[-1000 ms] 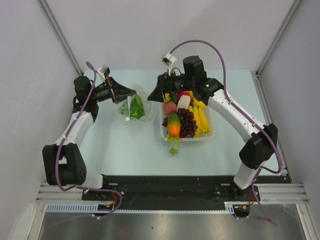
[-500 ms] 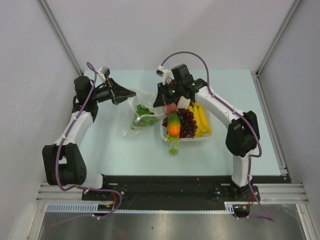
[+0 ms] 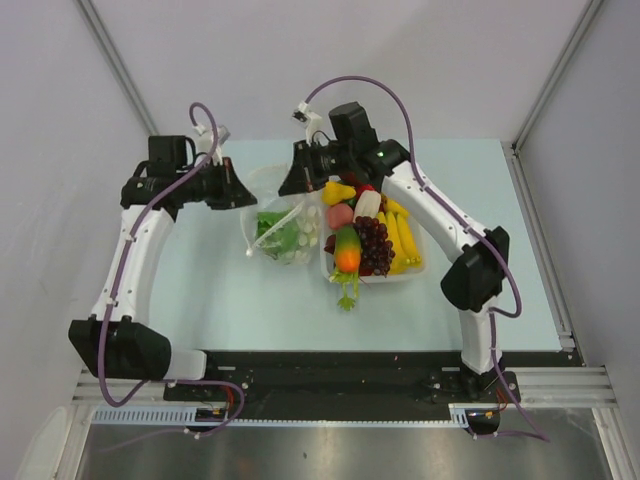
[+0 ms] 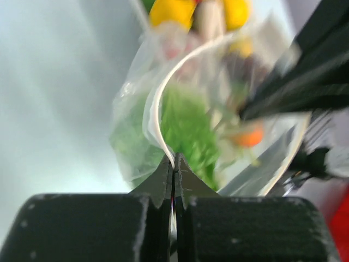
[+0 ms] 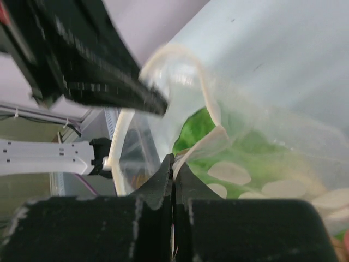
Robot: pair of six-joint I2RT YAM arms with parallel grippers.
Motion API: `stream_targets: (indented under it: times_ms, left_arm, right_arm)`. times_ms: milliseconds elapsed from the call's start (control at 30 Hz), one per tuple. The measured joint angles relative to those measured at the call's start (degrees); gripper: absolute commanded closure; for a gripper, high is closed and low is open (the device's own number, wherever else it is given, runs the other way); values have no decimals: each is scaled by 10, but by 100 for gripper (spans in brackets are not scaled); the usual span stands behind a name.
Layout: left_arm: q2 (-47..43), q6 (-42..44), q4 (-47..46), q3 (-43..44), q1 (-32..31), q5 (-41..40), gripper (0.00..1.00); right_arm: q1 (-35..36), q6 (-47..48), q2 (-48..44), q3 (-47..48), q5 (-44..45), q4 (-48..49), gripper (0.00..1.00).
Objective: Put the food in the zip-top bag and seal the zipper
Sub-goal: Adjust the zipper food storage bag at the center of the board.
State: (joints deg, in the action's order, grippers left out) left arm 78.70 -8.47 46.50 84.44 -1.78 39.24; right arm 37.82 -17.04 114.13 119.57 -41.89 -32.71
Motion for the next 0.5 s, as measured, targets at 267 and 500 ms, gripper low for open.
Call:
stream_targets:
  times_ms: [267, 500]
  left_arm:
    - [-12, 115, 120, -21, -9, -116, 100]
    - [-36, 136, 137, -43, -10, -118, 100]
  right_arm:
    - [7, 39, 45, 59, 100, -76, 93]
    - [14, 89, 59, 68, 146, -90, 53]
